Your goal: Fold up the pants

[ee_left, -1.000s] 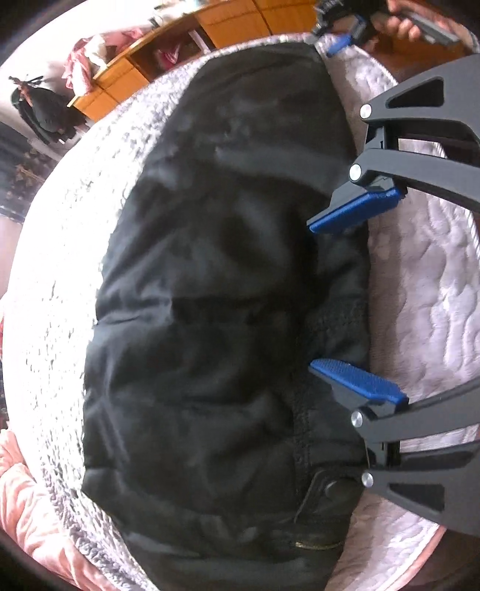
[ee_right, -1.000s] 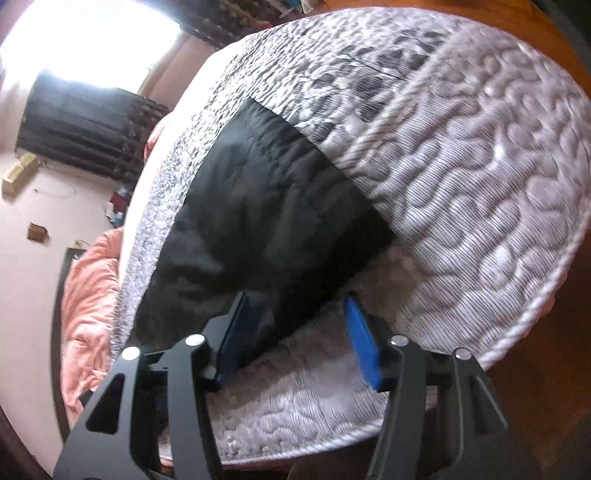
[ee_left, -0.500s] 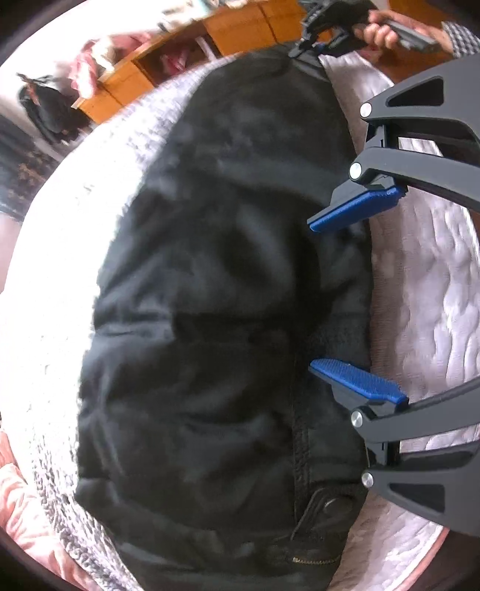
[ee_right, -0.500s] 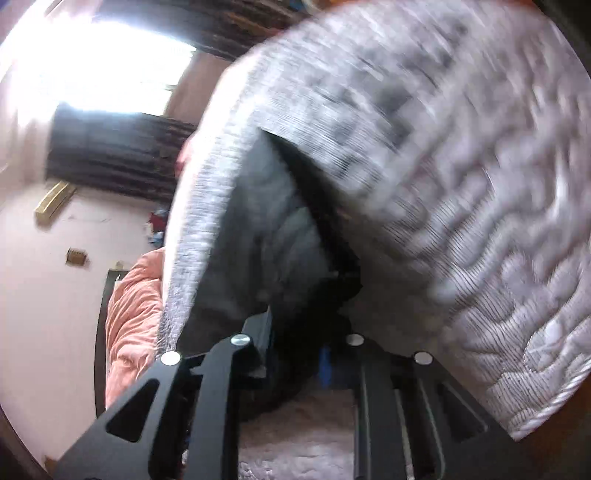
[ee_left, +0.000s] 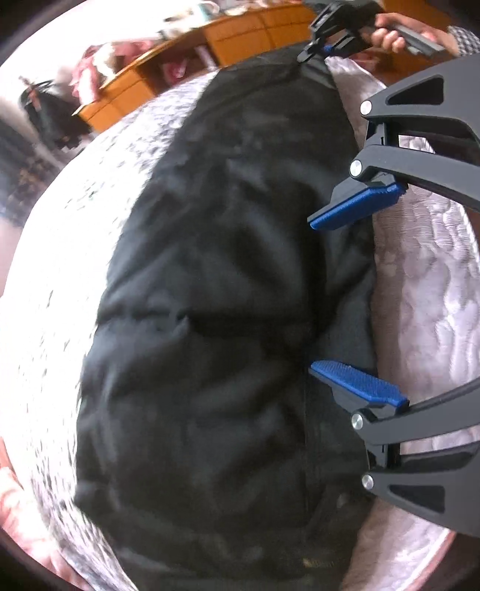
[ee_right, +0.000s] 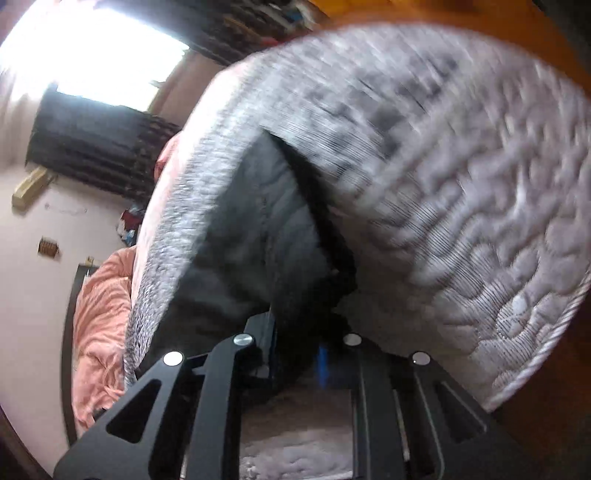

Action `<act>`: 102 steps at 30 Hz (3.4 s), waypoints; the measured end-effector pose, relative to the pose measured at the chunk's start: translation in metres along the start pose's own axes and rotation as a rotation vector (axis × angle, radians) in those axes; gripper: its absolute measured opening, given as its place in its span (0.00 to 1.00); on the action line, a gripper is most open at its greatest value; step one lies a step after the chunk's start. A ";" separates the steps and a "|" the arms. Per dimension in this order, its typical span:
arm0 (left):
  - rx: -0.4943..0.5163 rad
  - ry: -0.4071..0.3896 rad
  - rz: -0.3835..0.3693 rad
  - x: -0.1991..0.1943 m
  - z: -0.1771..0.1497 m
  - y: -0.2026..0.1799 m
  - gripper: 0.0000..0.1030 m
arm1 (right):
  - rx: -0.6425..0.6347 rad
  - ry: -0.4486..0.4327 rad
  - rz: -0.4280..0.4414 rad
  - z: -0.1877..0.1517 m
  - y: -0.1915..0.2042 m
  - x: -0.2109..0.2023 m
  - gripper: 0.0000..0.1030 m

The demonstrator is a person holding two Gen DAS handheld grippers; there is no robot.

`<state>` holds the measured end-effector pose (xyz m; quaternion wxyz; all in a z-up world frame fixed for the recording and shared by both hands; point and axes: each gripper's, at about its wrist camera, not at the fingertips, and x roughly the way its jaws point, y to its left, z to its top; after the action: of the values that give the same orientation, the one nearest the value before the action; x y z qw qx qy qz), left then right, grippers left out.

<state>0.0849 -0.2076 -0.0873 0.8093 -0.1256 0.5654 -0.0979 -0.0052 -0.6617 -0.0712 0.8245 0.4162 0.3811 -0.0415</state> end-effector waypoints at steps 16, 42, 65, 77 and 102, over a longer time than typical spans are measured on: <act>-0.267 -0.210 0.129 -0.100 -0.010 0.156 0.74 | -0.710 0.162 0.230 -0.129 0.309 0.036 0.14; -0.352 -0.181 0.124 -0.101 -0.020 0.211 0.78 | -0.891 0.501 0.026 -0.277 0.325 0.150 0.64; -0.329 -0.137 0.171 -0.091 -0.023 0.226 0.83 | -0.848 0.550 0.198 -0.288 0.350 0.161 0.09; -0.325 -0.137 0.180 -0.092 -0.023 0.224 0.83 | -0.903 0.637 0.127 -0.313 0.344 0.204 0.19; -0.092 -0.042 0.120 -0.026 0.005 0.129 0.89 | -0.587 0.611 0.093 -0.136 0.170 0.160 0.74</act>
<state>0.0828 -0.0770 -0.1035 0.8187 -0.1306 0.5588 -0.0206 0.0926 -0.4135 -0.1160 0.7583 0.1738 0.5843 0.2313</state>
